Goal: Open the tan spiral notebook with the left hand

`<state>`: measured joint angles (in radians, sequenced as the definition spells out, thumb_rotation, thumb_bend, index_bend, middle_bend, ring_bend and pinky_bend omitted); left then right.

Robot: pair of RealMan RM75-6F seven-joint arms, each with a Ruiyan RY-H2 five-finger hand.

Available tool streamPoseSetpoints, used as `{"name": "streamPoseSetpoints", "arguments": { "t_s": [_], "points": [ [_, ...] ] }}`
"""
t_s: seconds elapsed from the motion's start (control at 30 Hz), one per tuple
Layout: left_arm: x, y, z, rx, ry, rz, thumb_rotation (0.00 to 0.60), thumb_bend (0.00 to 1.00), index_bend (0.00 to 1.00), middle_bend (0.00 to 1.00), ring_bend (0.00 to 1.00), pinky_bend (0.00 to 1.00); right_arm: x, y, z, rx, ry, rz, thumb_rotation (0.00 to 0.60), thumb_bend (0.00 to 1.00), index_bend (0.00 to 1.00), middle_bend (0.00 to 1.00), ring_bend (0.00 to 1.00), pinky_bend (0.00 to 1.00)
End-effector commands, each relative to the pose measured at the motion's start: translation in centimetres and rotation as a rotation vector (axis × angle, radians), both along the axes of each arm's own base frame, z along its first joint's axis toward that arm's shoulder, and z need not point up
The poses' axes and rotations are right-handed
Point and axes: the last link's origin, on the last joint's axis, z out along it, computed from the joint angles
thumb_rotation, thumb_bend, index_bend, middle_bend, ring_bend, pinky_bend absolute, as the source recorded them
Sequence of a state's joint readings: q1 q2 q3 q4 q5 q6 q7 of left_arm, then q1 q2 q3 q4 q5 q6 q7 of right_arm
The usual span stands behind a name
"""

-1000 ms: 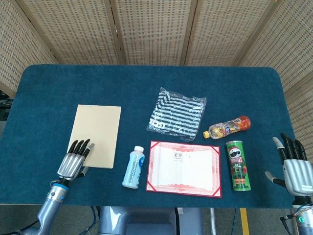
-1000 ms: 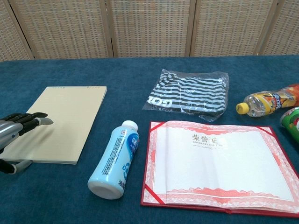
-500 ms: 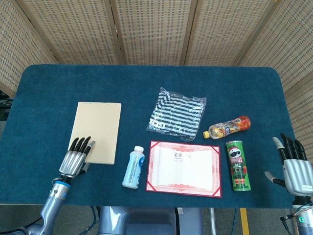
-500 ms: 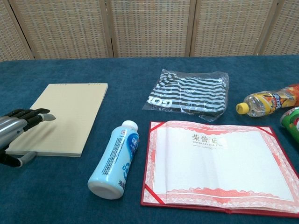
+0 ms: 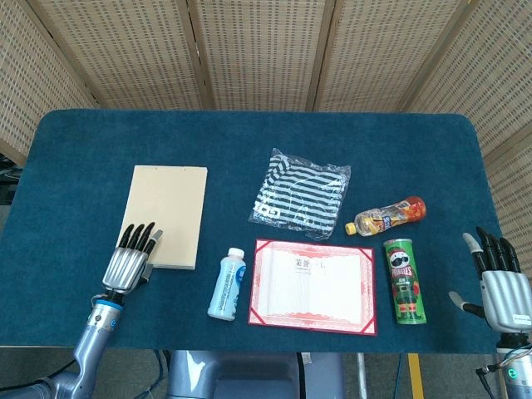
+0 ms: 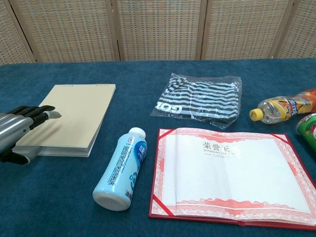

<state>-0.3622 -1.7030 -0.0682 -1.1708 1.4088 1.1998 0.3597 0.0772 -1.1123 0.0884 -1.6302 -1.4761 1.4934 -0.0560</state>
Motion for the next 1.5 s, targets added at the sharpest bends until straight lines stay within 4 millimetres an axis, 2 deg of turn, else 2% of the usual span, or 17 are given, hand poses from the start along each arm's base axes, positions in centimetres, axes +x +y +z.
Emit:
{"name": "streamPoseSetpoints", "arguments": {
  "t_s": [0.03, 0.53, 0.7, 1.07, 1.5],
  "points": [
    [0.0, 0.6, -0.2, 0.005, 0.008, 0.003, 0.600, 0.52, 0.00, 0.00, 0.00, 0.00, 0.0, 0.0, 0.0, 0.000, -0.002, 0.000, 0.600, 0.05, 0.03, 0.00, 0.00, 0.00],
    [0.0, 2.5, -0.8, 0.009, 0.032, 0.025, 0.600, 0.59, 0.00, 0.00, 0.00, 0.00, 0.0, 0.0, 0.0, 0.002, -0.013, -0.003, 0.600, 0.05, 0.03, 0.00, 0.00, 0.00],
    [0.1, 3.1, -0.9, 0.008, 0.038, 0.037, 0.600, 0.65, 0.00, 0.00, 0.00, 0.00, 0.0, 0.0, 0.0, 0.001, -0.015, -0.003, 0.600, 0.05, 0.03, 0.00, 0.00, 0.00],
    [0.2, 4.2, -1.0, 0.011, 0.051, 0.058, 0.600, 0.66, 0.00, 0.00, 0.00, 0.00, 0.0, 0.0, 0.0, 0.003, -0.020, -0.005, 0.600, 0.05, 0.03, 0.00, 0.00, 0.00],
    [1.4, 6.1, -0.2, 0.058, 0.051, 0.043, 0.600, 0.70, 0.00, 0.00, 0.00, 0.00, 0.0, 0.0, 0.0, 0.003, -0.023, -0.005, 0.600, 0.05, 0.03, 0.00, 0.00, 0.00]
  ]
}}
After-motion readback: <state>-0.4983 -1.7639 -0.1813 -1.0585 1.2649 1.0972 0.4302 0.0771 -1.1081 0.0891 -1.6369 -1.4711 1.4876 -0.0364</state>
